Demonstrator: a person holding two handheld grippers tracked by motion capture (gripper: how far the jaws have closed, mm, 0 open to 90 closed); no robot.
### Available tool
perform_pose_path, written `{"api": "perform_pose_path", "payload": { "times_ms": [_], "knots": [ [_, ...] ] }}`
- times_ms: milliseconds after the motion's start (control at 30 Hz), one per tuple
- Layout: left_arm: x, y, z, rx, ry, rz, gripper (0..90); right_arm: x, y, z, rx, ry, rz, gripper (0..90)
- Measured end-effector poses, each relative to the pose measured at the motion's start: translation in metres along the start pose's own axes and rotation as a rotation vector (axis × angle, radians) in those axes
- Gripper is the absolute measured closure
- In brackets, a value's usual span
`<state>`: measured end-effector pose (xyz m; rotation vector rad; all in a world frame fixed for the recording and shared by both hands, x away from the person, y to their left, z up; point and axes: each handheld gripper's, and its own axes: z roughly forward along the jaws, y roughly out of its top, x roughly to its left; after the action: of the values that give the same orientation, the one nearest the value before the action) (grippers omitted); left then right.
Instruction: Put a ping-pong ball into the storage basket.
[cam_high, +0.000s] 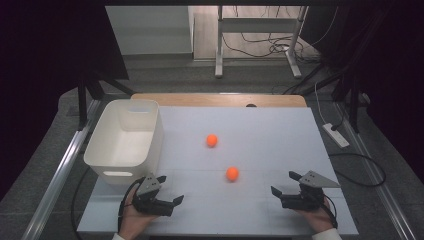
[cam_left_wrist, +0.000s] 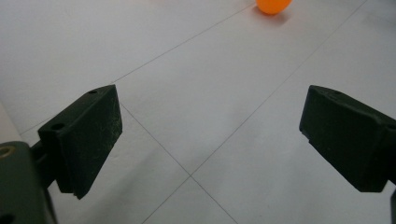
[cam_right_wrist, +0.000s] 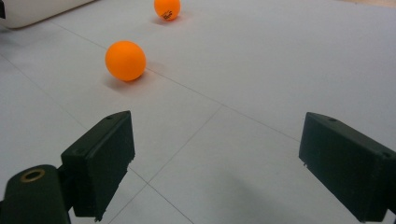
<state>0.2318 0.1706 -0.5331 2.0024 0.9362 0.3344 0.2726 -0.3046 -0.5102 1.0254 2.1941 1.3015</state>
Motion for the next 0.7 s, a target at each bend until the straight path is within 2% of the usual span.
{"api": "perform_pose_path", "payload": {
  "times_ms": [300,633,700],
  "knots": [
    [-0.0008,0.0007,-0.0018,-0.01,0.001,-0.005,6.5,0.0013,-0.0004,0.0006,0.009,-0.009,-0.013,10.8],
    [-0.0018,0.0015,0.0006,-0.005,-0.007,-0.01,6.6,-0.0001,-0.0006,0.0014,0.019,-0.016,0.006,10.9],
    [-0.0033,0.0019,0.0012,-0.001,-0.004,0.001,6.6,0.0004,-0.0007,0.0019,0.025,-0.016,0.007,11.0]
  ]
}}
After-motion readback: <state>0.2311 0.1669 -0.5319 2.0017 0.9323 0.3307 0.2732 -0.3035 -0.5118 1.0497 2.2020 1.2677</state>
